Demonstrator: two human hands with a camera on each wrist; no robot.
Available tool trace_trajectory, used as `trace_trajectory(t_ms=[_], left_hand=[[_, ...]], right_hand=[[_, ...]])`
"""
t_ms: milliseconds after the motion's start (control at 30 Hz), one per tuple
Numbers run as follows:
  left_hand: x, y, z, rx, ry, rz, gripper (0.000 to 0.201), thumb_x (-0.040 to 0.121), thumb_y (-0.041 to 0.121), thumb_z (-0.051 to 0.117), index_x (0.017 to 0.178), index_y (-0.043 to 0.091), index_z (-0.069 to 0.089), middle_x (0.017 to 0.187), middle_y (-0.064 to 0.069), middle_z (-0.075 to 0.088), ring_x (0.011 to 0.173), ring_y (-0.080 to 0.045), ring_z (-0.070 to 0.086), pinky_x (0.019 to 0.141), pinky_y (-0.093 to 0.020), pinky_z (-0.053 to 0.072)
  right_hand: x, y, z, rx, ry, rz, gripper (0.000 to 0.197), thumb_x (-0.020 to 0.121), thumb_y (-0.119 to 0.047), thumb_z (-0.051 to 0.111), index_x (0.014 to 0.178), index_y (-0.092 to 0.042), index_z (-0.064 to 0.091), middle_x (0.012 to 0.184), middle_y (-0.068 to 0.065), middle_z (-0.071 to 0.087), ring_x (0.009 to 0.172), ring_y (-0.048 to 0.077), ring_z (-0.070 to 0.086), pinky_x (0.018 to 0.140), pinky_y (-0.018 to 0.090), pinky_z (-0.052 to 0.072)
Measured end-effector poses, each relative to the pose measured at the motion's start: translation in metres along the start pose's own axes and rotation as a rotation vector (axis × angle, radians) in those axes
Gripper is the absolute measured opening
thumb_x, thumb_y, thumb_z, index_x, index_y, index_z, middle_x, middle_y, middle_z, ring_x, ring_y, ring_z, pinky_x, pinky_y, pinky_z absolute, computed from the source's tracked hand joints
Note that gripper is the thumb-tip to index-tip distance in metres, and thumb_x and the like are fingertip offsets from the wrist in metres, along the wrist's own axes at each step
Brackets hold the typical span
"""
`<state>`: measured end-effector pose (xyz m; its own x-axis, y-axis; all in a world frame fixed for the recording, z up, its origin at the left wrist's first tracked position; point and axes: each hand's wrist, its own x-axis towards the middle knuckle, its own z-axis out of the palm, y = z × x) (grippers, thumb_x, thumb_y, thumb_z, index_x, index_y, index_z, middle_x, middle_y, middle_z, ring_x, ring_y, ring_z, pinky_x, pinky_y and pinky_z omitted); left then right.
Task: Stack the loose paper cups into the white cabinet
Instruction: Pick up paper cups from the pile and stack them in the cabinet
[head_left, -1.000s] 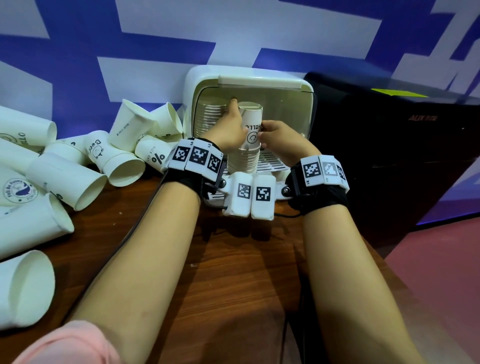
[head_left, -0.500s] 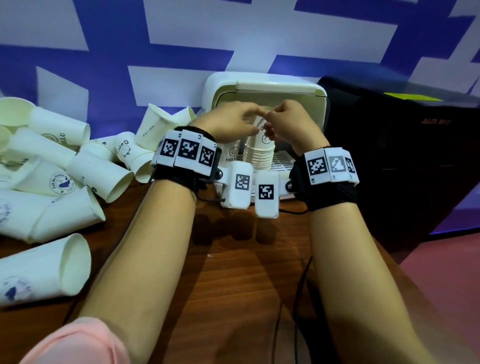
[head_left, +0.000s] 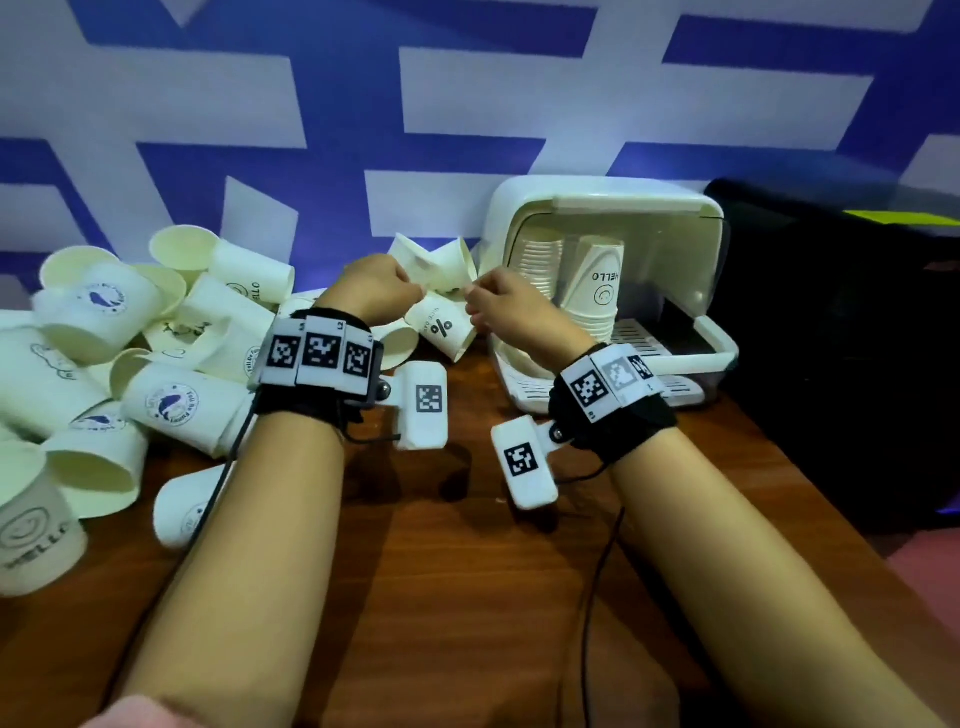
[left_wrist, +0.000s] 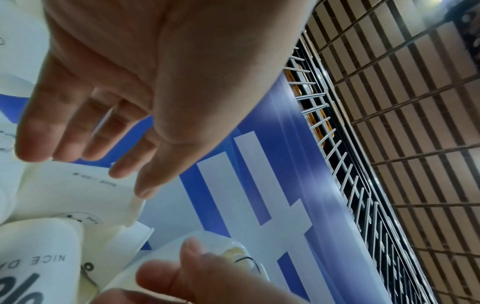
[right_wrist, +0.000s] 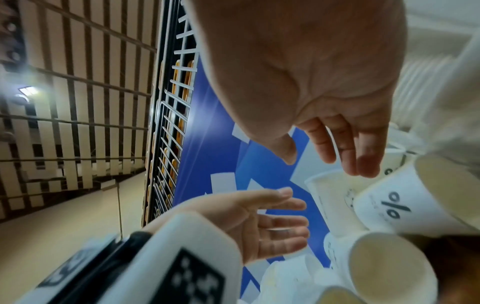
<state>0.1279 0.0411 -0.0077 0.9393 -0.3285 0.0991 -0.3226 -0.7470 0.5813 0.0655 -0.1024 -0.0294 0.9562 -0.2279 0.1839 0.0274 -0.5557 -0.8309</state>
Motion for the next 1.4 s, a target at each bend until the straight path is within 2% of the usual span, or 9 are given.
trace_trajectory(t_ms=[133, 367, 467, 633, 867, 933, 1033, 1233, 1400], left_hand=[[0.005, -0.010, 0.002, 0.090, -0.028, -0.072, 0.035, 0.095, 0.034, 0.052, 0.118, 0.008, 0.057, 0.115, -0.010, 0.059, 0.102, -0.026, 0.056, 0.075, -0.031, 0.037], [0.016, -0.026, 0.011, 0.050, 0.024, -0.151, 0.043, 0.093, 0.032, 0.052, 0.131, 0.011, 0.049, 0.131, -0.013, 0.054, 0.121, -0.030, 0.048, 0.097, -0.036, 0.040], [0.019, -0.029, 0.015, 0.030, -0.004, -0.171, 0.056, 0.092, 0.037, 0.052, 0.144, 0.023, 0.036, 0.144, -0.011, 0.043, 0.132, -0.027, 0.039, 0.108, -0.038, 0.035], [0.019, -0.028, 0.023, 0.094, -0.074, -0.154, 0.058, 0.097, 0.043, 0.044, 0.150, 0.031, 0.023, 0.152, -0.013, 0.029, 0.138, -0.028, 0.030, 0.112, -0.042, 0.030], [0.023, -0.032, 0.029, 0.177, -0.127, -0.130, 0.045, 0.099, 0.038, 0.040, 0.141, 0.022, 0.043, 0.148, -0.009, 0.041, 0.135, -0.028, 0.037, 0.112, -0.044, 0.031], [0.023, -0.032, 0.032, 0.205, -0.147, -0.129, 0.044, 0.098, 0.038, 0.042, 0.137, 0.019, 0.049, 0.142, -0.009, 0.048, 0.130, -0.027, 0.044, 0.111, -0.043, 0.032], [0.024, -0.032, 0.037, 0.254, -0.133, -0.128, 0.042, 0.096, 0.037, 0.047, 0.132, 0.016, 0.052, 0.136, -0.010, 0.053, 0.126, -0.028, 0.047, 0.108, -0.042, 0.035], [0.028, -0.033, 0.039, 0.286, -0.106, -0.144, 0.041, 0.091, 0.037, 0.050, 0.125, 0.014, 0.054, 0.129, -0.016, 0.055, 0.123, -0.031, 0.046, 0.104, -0.044, 0.039], [0.034, -0.034, 0.042, 0.266, -0.069, -0.203, 0.044, 0.090, 0.035, 0.051, 0.125, 0.007, 0.052, 0.130, -0.022, 0.051, 0.118, -0.032, 0.048, 0.097, -0.038, 0.038]], right_hand=[[0.002, 0.007, 0.024, -0.005, -0.097, 0.052, 0.037, 0.100, -0.036, 0.045, 0.114, -0.004, 0.057, 0.105, 0.010, 0.060, 0.106, 0.031, 0.060, 0.100, 0.051, 0.046], [0.002, 0.013, 0.041, 0.051, -0.150, 0.154, 0.053, 0.103, -0.041, 0.037, 0.143, -0.005, 0.039, 0.130, 0.007, 0.050, 0.111, 0.017, 0.049, 0.100, 0.032, 0.040], [0.001, 0.015, 0.046, 0.222, -0.190, 0.194, 0.047, 0.105, -0.033, 0.036, 0.143, -0.006, 0.036, 0.126, 0.000, 0.048, 0.110, 0.014, 0.048, 0.082, 0.023, 0.045], [0.005, 0.023, 0.060, 0.393, -0.206, 0.214, 0.061, 0.092, -0.044, 0.048, 0.137, -0.005, 0.041, 0.133, 0.011, 0.055, 0.121, 0.023, 0.053, 0.109, 0.043, 0.039], [0.004, 0.029, 0.063, 0.388, -0.271, 0.185, 0.059, 0.103, -0.041, 0.036, 0.152, -0.011, 0.023, 0.155, 0.004, 0.031, 0.139, 0.018, 0.031, 0.110, 0.029, 0.029], [0.004, 0.034, 0.063, 0.448, -0.289, 0.211, 0.060, 0.100, -0.044, 0.041, 0.151, -0.013, 0.028, 0.150, 0.003, 0.038, 0.133, 0.019, 0.041, 0.096, 0.023, 0.039], [0.004, 0.036, 0.059, 0.515, -0.311, 0.220, 0.039, 0.104, -0.036, 0.037, 0.131, -0.010, 0.048, 0.118, 0.006, 0.056, 0.093, 0.011, 0.058, 0.074, 0.021, 0.045], [0.002, 0.034, 0.055, 0.559, -0.350, 0.292, 0.029, 0.104, -0.037, 0.037, 0.094, -0.018, 0.057, 0.087, -0.002, 0.057, 0.076, 0.010, 0.057, 0.074, 0.024, 0.047], [0.005, 0.035, 0.054, 0.536, -0.319, 0.285, 0.030, 0.105, -0.035, 0.034, 0.092, -0.021, 0.058, 0.085, -0.006, 0.055, 0.074, 0.007, 0.051, 0.084, 0.025, 0.041]])
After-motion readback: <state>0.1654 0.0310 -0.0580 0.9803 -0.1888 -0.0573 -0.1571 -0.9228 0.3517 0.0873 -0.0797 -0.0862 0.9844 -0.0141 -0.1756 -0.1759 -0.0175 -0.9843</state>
